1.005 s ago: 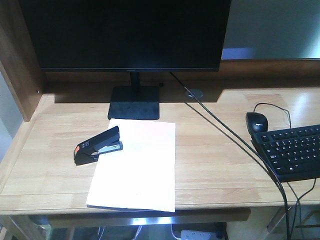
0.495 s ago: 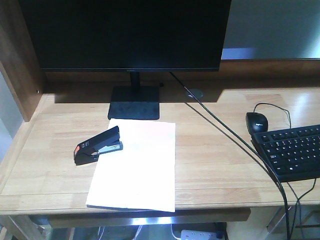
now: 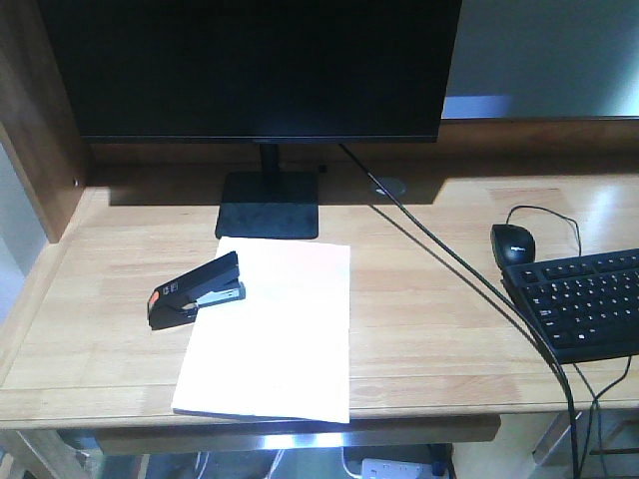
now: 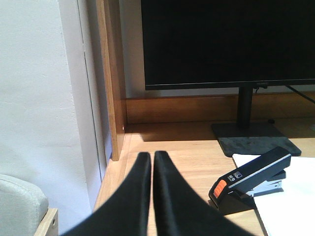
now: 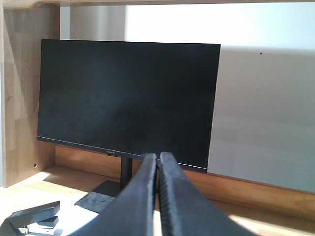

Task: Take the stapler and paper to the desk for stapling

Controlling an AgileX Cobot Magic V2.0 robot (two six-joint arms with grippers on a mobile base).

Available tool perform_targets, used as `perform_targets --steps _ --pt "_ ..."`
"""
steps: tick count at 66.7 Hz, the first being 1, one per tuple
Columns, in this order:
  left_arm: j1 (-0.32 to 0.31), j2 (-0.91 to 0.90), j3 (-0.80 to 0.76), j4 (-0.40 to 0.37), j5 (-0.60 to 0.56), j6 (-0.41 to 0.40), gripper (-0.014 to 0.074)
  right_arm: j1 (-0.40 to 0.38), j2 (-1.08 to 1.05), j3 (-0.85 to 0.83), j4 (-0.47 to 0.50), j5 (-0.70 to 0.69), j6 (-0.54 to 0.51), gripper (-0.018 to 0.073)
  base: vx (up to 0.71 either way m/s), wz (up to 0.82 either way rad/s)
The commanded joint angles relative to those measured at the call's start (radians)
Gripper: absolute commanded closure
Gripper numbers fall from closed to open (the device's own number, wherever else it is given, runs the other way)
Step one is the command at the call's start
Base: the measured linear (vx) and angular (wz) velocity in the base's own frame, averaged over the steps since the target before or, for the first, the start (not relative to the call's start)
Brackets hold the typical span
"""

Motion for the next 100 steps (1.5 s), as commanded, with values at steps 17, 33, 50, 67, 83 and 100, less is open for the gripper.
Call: perform_targets --steps 17,33,50,67,83,100 --pt "-0.005 -0.015 0.028 -0.01 -0.07 -0.01 0.0603 0.0 0.013 -0.027 -0.013 -0.027 -0.011 0.0568 0.0 0.0" --pt "-0.005 -0.015 0.028 -0.01 -0.07 -0.01 0.0603 0.0 0.013 -0.027 -0.013 -0.027 -0.011 0.0568 0.0 0.0" --pt "-0.005 -0.015 0.027 -0.01 -0.07 -0.01 0.0603 -0.003 0.013 -0.02 0.057 0.012 -0.05 0.0568 0.0 0.0" --pt "-0.005 -0.015 0.027 -0.01 -0.07 -0.01 0.0603 -0.193 0.013 -0.02 0.613 0.066 -0.613 0.0568 0.0 0.0" --pt "-0.005 -0.015 0.027 -0.01 -0.07 -0.01 0.0603 -0.353 0.013 -0.02 1.181 0.052 -1.226 0.0568 0.0 0.0" --pt "-0.005 -0.015 0.027 -0.01 -0.07 -0.01 0.0603 -0.363 -0.003 0.029 1.285 0.015 -1.324 0.0568 0.0 0.0"
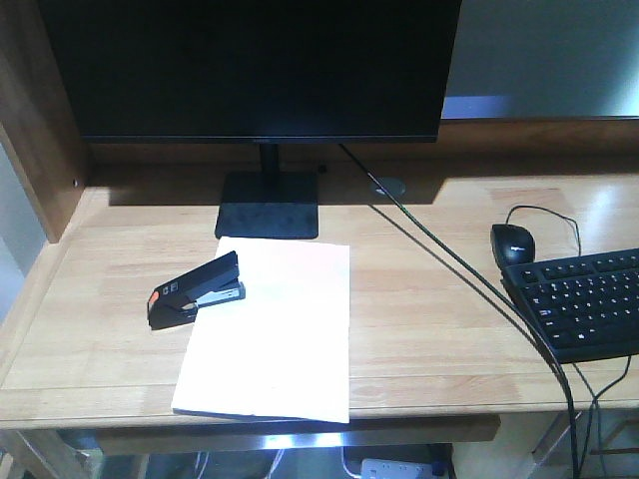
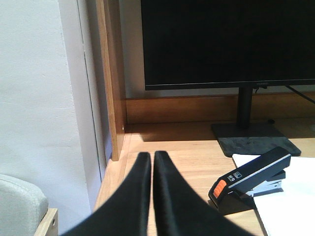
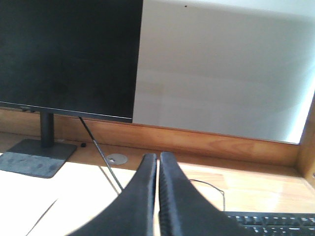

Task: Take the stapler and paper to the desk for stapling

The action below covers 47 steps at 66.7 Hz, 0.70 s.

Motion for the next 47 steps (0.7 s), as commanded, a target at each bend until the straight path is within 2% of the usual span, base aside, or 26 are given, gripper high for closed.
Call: perform_targets --steps 1,13,20,31,47 --pt "-0.005 -0.015 0.027 -0.01 -0.07 -0.01 0.0603 -0.006 -0.006 0.022 0.017 -0.108 -0.024 0.0568 0.0 0.0" --pt "-0.005 -0.015 0.027 -0.01 -0.07 -0.01 0.0603 -0.006 -0.11 0.171 0.009 -0.215 0.018 0.0568 0.0 0.0" --pt "-0.005 -0.015 0.027 -0.01 -0.07 -0.01 0.0603 -0.006 -0.112 0.232 -0.044 -0.272 0.114 0.0568 0.0 0.0" --pt "-0.005 -0.015 0.027 -0.009 -0.07 -0.01 0.0603 -0.006 -0.114 0.23 -0.14 -0.238 0.254 0.0568 0.0 0.0" --pt "-0.005 -0.015 0.027 -0.009 -0.071 -0.01 0.0603 -0.006 -0.114 0.23 -0.136 -0.238 0.262 0.0568 0.0 0.0"
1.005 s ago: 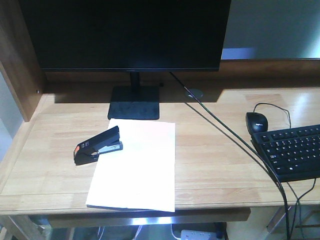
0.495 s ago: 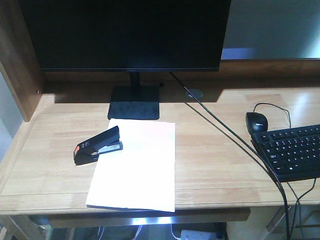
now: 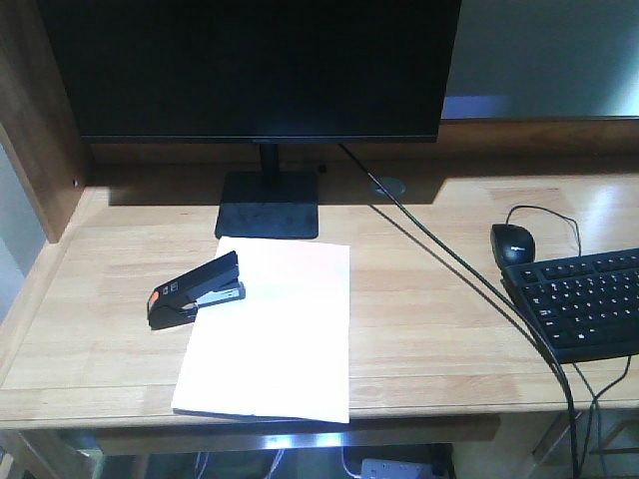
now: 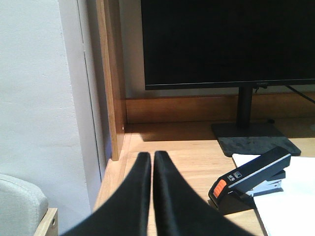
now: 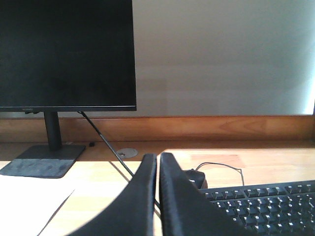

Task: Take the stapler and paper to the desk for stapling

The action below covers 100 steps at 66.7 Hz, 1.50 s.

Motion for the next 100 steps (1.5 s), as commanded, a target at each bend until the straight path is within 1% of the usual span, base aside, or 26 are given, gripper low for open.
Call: perform_targets --steps 1,100 --pt "-0.005 -0.014 0.027 -0.009 -0.072 -0.01 0.0603 -0.006 -0.014 0.004 -0.013 -0.08 0.003 0.0568 0.0 0.0" --pt "-0.005 -0.014 0.027 -0.009 -0.072 -0.01 0.0603 -0.006 -0.014 0.004 -0.013 -0.079 0.003 0.0568 0.0 0.0"
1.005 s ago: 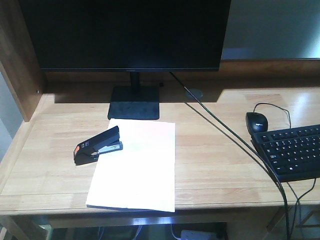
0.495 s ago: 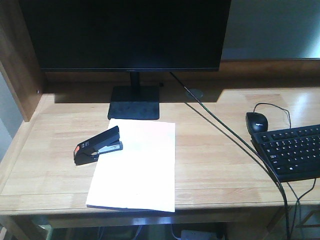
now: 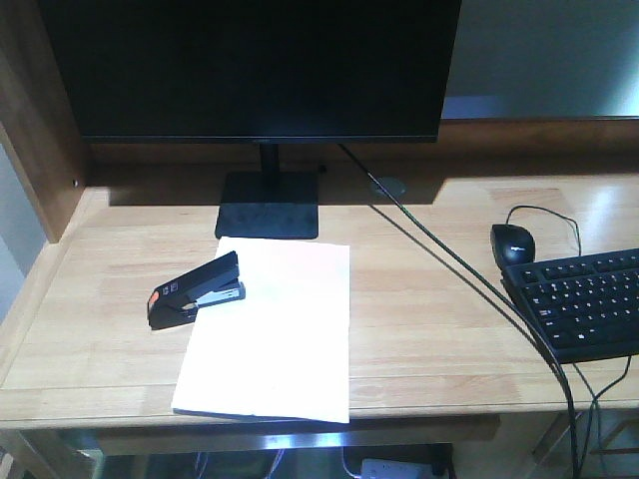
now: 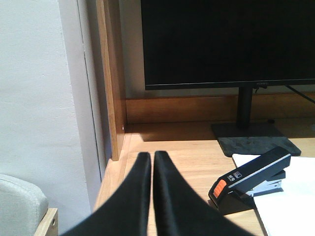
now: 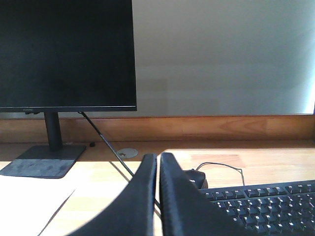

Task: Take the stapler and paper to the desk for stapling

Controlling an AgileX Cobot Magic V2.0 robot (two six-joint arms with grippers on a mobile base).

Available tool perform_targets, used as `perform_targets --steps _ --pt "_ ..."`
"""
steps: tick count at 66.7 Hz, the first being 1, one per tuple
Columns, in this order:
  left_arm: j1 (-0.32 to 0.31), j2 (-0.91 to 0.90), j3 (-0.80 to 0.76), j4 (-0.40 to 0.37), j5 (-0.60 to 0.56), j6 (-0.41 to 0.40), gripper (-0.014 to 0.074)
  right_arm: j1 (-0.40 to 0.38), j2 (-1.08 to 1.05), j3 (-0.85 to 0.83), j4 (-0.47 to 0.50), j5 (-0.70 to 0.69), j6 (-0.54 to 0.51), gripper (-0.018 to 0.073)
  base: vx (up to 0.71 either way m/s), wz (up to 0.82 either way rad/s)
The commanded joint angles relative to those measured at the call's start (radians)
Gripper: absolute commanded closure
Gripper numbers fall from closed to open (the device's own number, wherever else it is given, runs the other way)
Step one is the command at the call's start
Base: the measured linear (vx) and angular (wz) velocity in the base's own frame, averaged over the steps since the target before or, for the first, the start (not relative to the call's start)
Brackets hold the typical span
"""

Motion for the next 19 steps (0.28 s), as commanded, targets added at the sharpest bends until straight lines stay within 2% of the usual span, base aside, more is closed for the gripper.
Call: perform_targets --steps 1,19 --pt "-0.005 -0.014 0.027 -0.009 -0.072 -0.01 0.0603 -0.006 -0.014 0.004 -0.009 -0.079 0.001 0.0568 0.0 0.0" --pt "-0.005 -0.014 0.027 -0.009 -0.072 -0.01 0.0603 -0.006 -0.014 0.004 -0.009 -0.079 0.001 0.0568 0.0 0.0"
